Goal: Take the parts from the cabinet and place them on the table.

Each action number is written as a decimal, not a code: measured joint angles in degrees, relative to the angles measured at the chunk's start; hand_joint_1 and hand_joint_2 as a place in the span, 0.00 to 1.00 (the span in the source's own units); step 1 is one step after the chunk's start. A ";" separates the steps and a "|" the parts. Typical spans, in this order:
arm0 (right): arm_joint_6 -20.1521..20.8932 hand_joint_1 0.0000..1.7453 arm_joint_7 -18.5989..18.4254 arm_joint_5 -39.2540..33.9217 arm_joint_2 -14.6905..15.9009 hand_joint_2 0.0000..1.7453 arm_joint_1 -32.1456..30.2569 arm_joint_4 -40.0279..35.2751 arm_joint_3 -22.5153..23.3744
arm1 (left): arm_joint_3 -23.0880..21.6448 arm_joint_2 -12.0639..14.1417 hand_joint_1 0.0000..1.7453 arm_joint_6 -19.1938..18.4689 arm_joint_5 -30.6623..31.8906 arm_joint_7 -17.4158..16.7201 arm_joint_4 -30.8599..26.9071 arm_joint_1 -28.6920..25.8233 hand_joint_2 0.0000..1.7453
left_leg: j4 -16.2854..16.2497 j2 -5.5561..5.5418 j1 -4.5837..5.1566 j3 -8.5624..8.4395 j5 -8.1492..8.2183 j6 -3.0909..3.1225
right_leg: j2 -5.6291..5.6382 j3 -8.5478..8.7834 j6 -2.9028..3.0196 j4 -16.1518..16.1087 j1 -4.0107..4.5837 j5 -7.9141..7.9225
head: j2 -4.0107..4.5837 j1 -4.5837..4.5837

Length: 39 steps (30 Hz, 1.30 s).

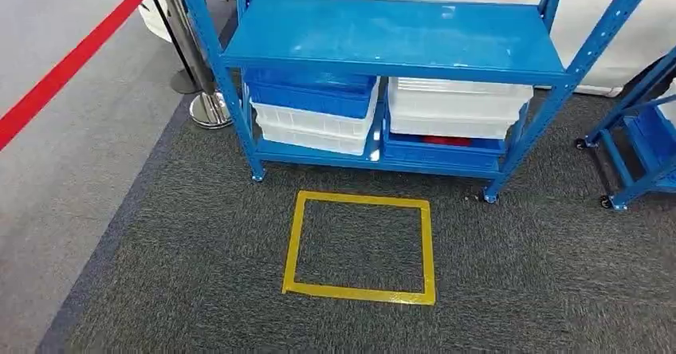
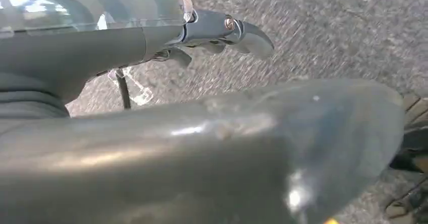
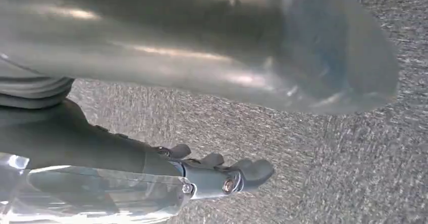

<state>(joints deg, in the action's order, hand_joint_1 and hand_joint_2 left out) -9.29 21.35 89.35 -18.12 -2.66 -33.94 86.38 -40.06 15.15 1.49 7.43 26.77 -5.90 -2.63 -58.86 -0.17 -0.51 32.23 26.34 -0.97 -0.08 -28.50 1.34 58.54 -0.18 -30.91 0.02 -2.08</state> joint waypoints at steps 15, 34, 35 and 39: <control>-0.20 0.00 -0.26 0.00 0.35 0.00 0.18 0.46 -0.04 | -0.96 -0.22 0.00 0.31 1.09 0.09 -0.20 -0.04 0.00 | 1.50 -0.28 -0.09 -4.43 3.15 0.47 | 0.12 -4.36 -0.54 0.80 0.17 3.77 | 0.00 0.30; -1.35 0.00 -1.60 0.00 0.48 0.00 0.58 1.83 -0.48 | -1.90 -0.57 0.00 0.48 2.45 -1.03 -0.42 -0.16 0.00 | 1.36 0.07 -0.40 -1.08 -0.06 1.35 | 0.10 1.01 -1.10 -0.07 0.12 -0.84 | 0.00 0.07; -1.40 0.00 -1.60 0.00 0.50 0.00 0.58 1.95 -0.50 | -1.97 -0.59 0.00 0.52 2.62 -1.03 -0.42 -0.14 0.00 | 1.64 0.13 -0.43 -1.44 0.11 1.88 | 0.11 -0.43 -1.16 2.72 0.19 -2.34 | 0.00 0.20; -1.53 0.00 -1.68 0.00 0.65 0.00 0.57 2.38 -0.55 | -2.32 -0.66 0.00 0.55 2.77 -1.12 -0.44 -0.05 0.00 | 1.63 0.10 -0.33 -2.23 1.12 2.27 | 0.11 -10.34 -1.57 17.92 -0.11 -6.83 | -0.02 0.30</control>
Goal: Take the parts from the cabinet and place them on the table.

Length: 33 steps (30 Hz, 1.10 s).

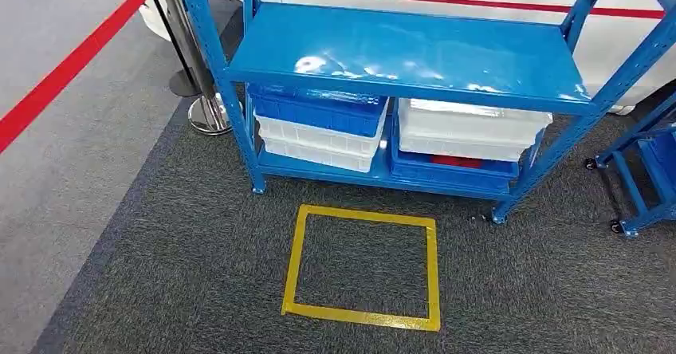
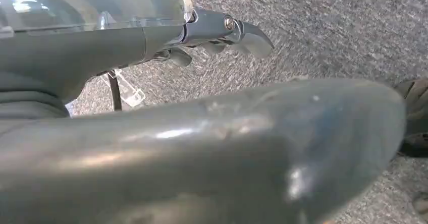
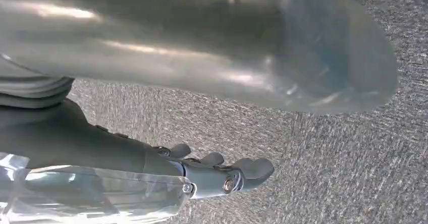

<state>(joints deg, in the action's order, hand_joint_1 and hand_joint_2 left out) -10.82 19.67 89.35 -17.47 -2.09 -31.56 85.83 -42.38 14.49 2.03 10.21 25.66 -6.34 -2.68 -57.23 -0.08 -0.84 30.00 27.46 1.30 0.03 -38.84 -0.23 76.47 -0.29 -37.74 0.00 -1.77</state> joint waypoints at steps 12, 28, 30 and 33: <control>-0.48 0.00 -0.11 0.00 0.20 0.00 -0.03 0.61 -0.11 | -0.79 -0.17 0.00 -0.09 0.72 -0.11 -0.15 0.29 0.00 | -6.29 -0.15 0.04 -0.72 6.37 -3.18 | -0.11 7.53 2.81 -18.28 -0.08 9.77 | 0.02 -0.87; -0.68 0.00 -0.33 0.00 0.31 0.00 0.23 1.44 -0.17 | -1.46 -0.35 0.00 0.11 1.92 -0.46 -0.22 -0.19 0.00 | -0.26 -0.14 0.22 0.05 0.18 0.40 | 0.04 6.79 -0.03 -8.25 0.01 1.86 | 0.02 -0.20; -0.68 0.00 -0.59 0.00 0.39 0.00 0.18 1.53 -0.17 | -1.64 -0.39 0.00 0.11 2.01 -0.48 -0.24 -0.21 0.00 | -0.28 -0.17 0.33 -0.61 0.91 0.43 | 0.04 1.82 -0.15 -1.64 -0.01 -0.25 | 0.02 -0.22; -0.72 0.00 -0.68 0.00 0.57 0.00 0.04 1.86 -0.17 | -1.95 -0.39 0.00 0.11 2.34 -0.55 -0.24 -0.35 0.00 | -0.28 -0.28 0.42 -2.70 2.34 0.19 | 0.03 2.11 0.08 -7.51 0.05 6.77 | 0.02 -0.19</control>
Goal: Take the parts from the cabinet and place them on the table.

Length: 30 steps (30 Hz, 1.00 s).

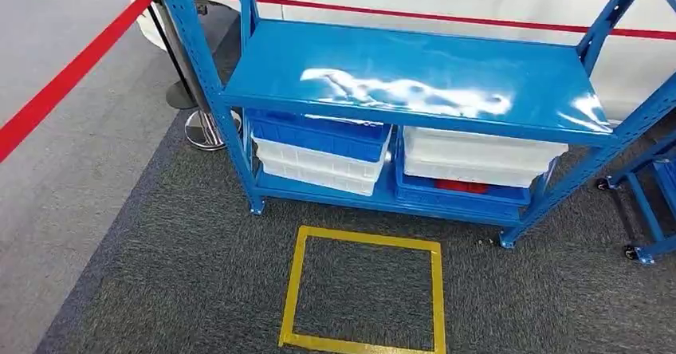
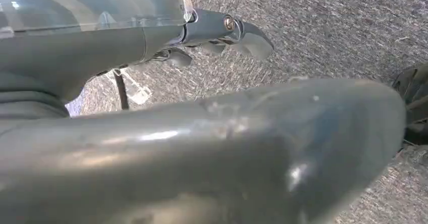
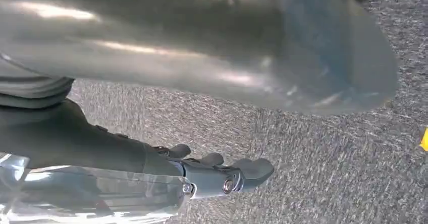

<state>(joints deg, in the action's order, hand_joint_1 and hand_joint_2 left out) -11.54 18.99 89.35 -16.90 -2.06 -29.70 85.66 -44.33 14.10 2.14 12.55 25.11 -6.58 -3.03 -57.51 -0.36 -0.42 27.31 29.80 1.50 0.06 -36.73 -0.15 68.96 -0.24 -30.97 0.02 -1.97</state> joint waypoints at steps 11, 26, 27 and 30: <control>-0.94 0.00 0.02 0.00 0.48 0.00 -0.02 0.68 -0.28 | -0.44 -0.26 0.00 0.07 0.81 0.09 -0.17 0.45 0.00 | -14.26 0.08 -0.33 5.56 6.56 -3.26 | -0.05 5.65 2.86 -10.78 0.16 2.97 | -0.02 -0.79; -2.03 0.00 0.07 0.00 1.46 0.00 0.04 2.89 -0.94 | -0.85 -0.20 0.00 0.50 1.81 -0.46 -0.26 0.29 0.00 | -1.76 0.20 -0.21 5.91 -3.48 -1.69 | 0.13 9.25 1.93 -11.36 0.10 -0.36 | -0.02 -0.39; -2.03 0.00 0.07 0.00 1.49 0.00 0.04 2.95 -0.98 | -0.87 -0.20 0.00 0.52 1.81 -0.46 -0.26 0.32 0.00 | -1.79 0.21 -0.09 5.82 -3.37 -1.48 | 0.11 9.46 1.33 -11.64 -0.04 -0.30 | -0.02 -0.37; -2.01 0.00 0.07 0.00 1.55 0.00 0.04 3.24 -1.14 | -0.87 -0.17 0.00 0.50 1.84 -0.44 -0.26 0.35 0.00 | -1.81 0.21 0.13 5.69 -3.15 -1.01 | 0.12 9.72 0.16 -12.02 -0.31 -0.30 | -0.02 -0.42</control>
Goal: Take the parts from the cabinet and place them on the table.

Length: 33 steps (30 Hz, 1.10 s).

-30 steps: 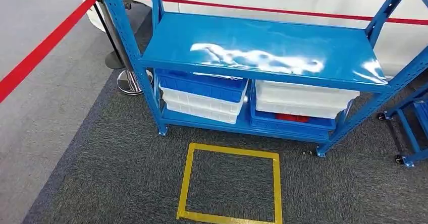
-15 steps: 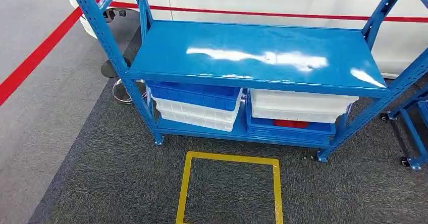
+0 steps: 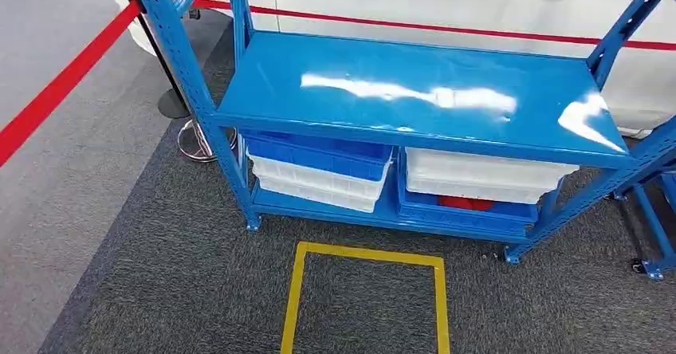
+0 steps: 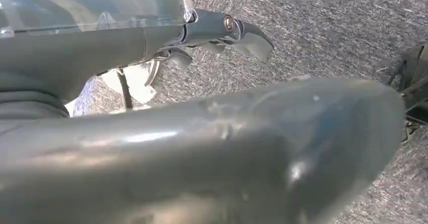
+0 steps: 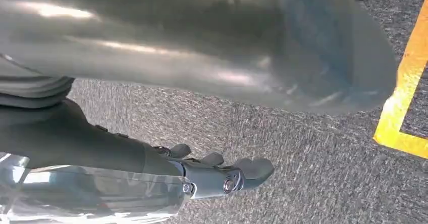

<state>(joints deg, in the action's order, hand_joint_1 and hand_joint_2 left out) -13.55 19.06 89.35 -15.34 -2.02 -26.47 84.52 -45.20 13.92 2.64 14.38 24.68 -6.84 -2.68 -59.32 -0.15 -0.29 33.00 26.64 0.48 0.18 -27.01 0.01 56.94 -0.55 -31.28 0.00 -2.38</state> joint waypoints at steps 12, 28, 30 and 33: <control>0.00 0.00 -0.52 0.00 0.39 0.00 0.06 0.94 -0.04 | -0.59 -0.02 0.00 -0.77 0.24 -0.04 -0.04 -0.12 0.00 | 1.25 -0.06 0.30 -2.04 1.74 2.44 | -0.06 -10.16 -1.82 18.77 -0.58 -7.05 | 0.00 0.55; 0.04 0.00 -0.66 0.00 0.92 0.00 -0.25 1.55 -0.09 | -0.85 -0.20 0.00 -0.74 0.81 0.00 -0.31 -0.05 0.00 | -15.81 -0.01 -0.43 6.28 11.39 -2.52 | -0.13 1.90 2.32 0.86 0.02 -1.31 | 0.00 -0.44; 0.04 0.00 -0.70 0.00 0.92 0.00 -0.25 1.66 -0.09 | -0.90 -0.20 0.00 -0.92 0.96 -0.09 -0.31 -0.23 0.00 | -10.60 0.01 -0.49 6.55 10.21 -2.41 | 0.23 3.71 2.03 0.86 -0.06 -2.91 | 0.00 -0.50; 0.43 0.00 -0.42 0.00 0.96 0.00 -0.31 1.86 -0.11 | -0.92 -0.20 0.00 -1.03 1.16 -0.11 -0.31 -0.83 0.00 | -3.14 0.23 -0.16 6.44 -4.26 -1.56 | 0.35 6.17 1.29 1.35 0.18 -5.39 | 0.02 -0.35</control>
<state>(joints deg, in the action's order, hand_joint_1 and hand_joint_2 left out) -13.12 18.64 89.35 -14.38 -2.33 -24.61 84.41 -46.12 13.73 1.62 15.54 24.57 -7.15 -3.50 -62.46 0.08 -0.45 39.44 22.38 -1.08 0.53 -20.84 1.30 58.30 -0.37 -36.67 0.02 -2.73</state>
